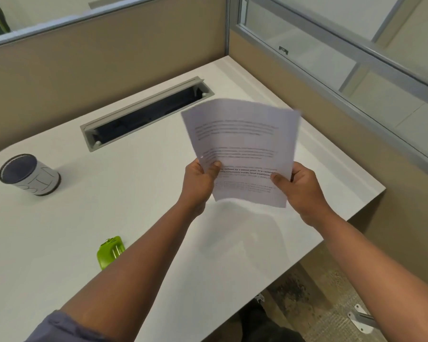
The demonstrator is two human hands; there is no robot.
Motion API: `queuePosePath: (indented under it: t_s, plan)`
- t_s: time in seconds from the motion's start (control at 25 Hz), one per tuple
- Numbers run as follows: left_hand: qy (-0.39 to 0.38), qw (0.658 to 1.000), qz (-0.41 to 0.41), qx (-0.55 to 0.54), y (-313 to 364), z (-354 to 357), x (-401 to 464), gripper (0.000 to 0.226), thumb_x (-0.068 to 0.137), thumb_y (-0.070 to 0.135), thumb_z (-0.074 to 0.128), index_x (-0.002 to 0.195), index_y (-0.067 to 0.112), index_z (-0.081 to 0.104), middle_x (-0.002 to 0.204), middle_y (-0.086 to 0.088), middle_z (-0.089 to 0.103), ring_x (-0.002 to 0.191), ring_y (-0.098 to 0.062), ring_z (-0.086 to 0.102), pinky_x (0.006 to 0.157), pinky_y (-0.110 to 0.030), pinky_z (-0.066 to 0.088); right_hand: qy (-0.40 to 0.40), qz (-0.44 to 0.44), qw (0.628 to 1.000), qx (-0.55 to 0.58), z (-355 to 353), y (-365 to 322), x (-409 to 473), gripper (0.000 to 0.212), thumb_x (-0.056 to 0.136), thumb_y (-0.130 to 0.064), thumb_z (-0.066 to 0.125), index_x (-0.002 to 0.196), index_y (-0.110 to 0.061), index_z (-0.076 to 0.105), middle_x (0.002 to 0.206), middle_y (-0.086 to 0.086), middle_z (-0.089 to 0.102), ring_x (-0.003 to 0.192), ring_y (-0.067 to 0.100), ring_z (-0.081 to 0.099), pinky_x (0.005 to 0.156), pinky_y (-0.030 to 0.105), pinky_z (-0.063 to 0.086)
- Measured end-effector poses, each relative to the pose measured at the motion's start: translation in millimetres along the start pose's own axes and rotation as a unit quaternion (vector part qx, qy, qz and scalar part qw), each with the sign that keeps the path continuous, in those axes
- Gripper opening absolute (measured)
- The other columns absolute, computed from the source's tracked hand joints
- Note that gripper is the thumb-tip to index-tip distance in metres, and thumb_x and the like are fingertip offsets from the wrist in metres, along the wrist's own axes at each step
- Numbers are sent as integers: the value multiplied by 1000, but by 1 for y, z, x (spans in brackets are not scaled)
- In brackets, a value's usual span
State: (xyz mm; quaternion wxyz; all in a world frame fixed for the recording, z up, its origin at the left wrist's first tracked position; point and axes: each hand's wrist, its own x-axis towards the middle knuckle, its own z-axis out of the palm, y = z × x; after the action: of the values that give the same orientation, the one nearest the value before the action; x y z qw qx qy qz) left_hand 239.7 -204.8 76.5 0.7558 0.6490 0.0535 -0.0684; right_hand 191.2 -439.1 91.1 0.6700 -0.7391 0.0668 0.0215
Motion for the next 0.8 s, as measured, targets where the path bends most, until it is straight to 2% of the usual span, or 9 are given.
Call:
queuePosePath:
  t_s: [0.08,0.16,0.32,0.48,0.56,0.68,0.8]
  plan:
    - [11,996,-46,-71,1,-5,5,21,99,8,59,113,19,70,114,-1,76,107,-23,71,90,-40,58,-54,14,997,61,-11,-9,0,23,90,-18,71,112,-24,74,113,1,76,101,21,73,79,27,59]
    - [23,986,-89,-137,3,-8,7,26,99,7,57,122,18,66,122,-4,74,113,-26,69,94,-43,56,-77,45,989,121,-15,-8,-1,27,85,-19,74,113,-15,74,118,11,74,104,27,71,83,32,57]
    - [58,960,-141,-235,1,-7,4,30,98,4,58,124,18,64,121,-6,74,110,-25,70,91,-42,58,-49,93,966,238,2,9,-11,31,87,-13,69,118,-12,71,125,16,70,112,32,65,94,39,54]
    - [82,946,-155,-274,-2,-8,1,32,98,1,57,120,22,64,117,-3,75,103,-21,73,86,-42,60,-42,59,944,322,17,18,-18,37,91,-12,64,128,-13,66,130,15,67,119,29,63,102,38,51]
    - [84,942,-158,-283,-4,-8,1,32,98,0,56,120,22,64,117,-4,75,103,-22,74,89,-46,59,-33,44,947,317,22,20,-20,37,90,-10,66,126,-19,68,130,10,68,122,26,63,101,37,51]
    - [68,940,-165,-290,-9,-6,-2,34,98,0,56,123,21,63,118,-4,75,103,-23,74,94,-50,57,-2,52,972,229,32,25,-19,37,93,-4,66,126,-21,66,128,7,69,123,28,63,100,42,50]
    - [53,935,-172,-306,-12,-4,-5,34,97,0,57,123,21,63,119,-5,75,103,-23,74,94,-51,57,22,64,966,248,37,26,-17,38,97,1,59,124,-24,65,128,5,70,121,25,64,98,42,54]
